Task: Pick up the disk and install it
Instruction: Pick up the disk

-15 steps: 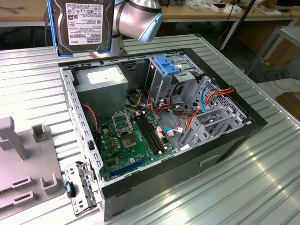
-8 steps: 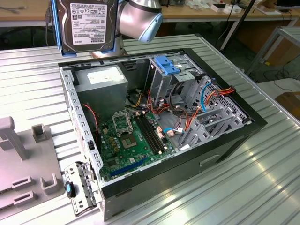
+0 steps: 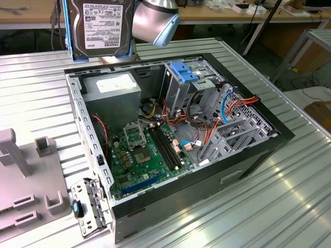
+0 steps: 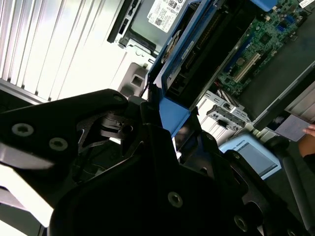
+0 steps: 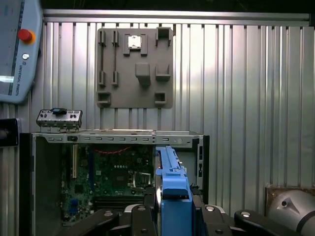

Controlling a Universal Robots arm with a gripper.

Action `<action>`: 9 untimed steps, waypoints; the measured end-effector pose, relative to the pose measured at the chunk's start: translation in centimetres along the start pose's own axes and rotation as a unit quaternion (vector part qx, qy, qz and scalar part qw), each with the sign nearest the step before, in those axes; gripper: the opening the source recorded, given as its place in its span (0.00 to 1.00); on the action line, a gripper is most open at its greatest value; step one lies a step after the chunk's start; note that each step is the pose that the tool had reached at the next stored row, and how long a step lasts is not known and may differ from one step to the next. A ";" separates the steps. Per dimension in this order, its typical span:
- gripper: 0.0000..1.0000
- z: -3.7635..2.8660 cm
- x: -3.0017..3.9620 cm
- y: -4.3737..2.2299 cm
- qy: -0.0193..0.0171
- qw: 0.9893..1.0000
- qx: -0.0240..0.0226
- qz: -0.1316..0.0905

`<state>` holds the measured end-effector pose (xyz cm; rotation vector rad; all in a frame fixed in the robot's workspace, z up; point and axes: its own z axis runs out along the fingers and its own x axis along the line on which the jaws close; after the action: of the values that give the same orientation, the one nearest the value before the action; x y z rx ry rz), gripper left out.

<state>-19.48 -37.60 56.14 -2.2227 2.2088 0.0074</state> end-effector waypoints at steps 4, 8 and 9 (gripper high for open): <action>0.37 0.00 0.00 -0.50 0.000 1.000 0.000 0.000; 0.37 0.00 0.01 -0.88 0.000 1.000 0.000 0.000; 0.37 0.00 0.01 -1.07 0.000 1.000 0.000 0.000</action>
<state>-18.41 -37.60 56.13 -2.2228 2.2088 0.0075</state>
